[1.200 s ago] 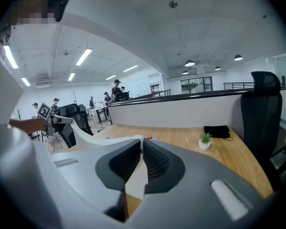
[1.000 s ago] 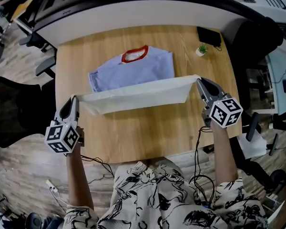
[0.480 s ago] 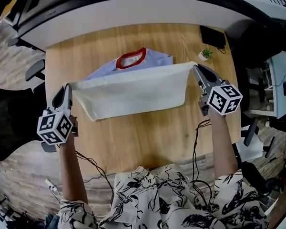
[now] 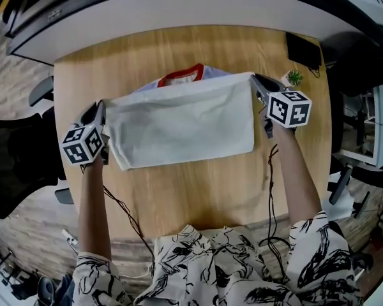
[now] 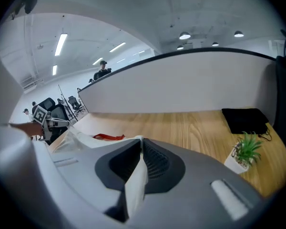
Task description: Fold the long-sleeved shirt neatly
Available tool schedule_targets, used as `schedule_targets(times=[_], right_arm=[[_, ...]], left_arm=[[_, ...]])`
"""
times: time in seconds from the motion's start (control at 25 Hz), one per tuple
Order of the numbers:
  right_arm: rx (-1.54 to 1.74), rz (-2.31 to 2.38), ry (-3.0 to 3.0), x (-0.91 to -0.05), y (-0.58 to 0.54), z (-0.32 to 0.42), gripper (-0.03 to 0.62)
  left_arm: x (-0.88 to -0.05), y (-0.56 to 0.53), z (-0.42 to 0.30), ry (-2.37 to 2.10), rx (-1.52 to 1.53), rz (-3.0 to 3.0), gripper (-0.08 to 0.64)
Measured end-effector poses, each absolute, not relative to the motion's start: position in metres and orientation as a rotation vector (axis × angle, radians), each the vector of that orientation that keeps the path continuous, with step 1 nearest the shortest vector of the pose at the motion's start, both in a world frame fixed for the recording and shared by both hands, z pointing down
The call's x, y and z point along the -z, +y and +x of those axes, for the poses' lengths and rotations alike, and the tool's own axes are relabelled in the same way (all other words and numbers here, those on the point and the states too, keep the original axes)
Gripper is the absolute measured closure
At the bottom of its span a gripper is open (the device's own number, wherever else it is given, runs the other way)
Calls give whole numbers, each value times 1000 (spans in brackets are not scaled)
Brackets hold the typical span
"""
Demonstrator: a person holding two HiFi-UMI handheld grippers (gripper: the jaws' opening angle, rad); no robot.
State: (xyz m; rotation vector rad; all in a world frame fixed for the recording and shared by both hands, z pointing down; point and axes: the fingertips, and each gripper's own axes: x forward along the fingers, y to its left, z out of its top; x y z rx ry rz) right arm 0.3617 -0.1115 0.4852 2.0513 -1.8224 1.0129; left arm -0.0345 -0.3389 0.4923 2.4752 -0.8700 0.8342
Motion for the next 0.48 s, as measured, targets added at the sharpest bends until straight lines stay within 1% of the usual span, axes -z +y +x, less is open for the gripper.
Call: schedule_targets(times=[0.28, 0.4, 0.48], right_arm=[[-1119, 1995, -1759, -540, -131, 376, 560], [-1146, 1980, -1743, -556, -135, 380, 558], [-1157, 1983, -1734, -562, -140, 385, 552]], left_arm=[[-540, -362, -25, -797, -938, 2425, 515], [-556, -370, -24, -764, -950, 2404, 481], [-562, -378, -25, -739, -905, 2386, 452]])
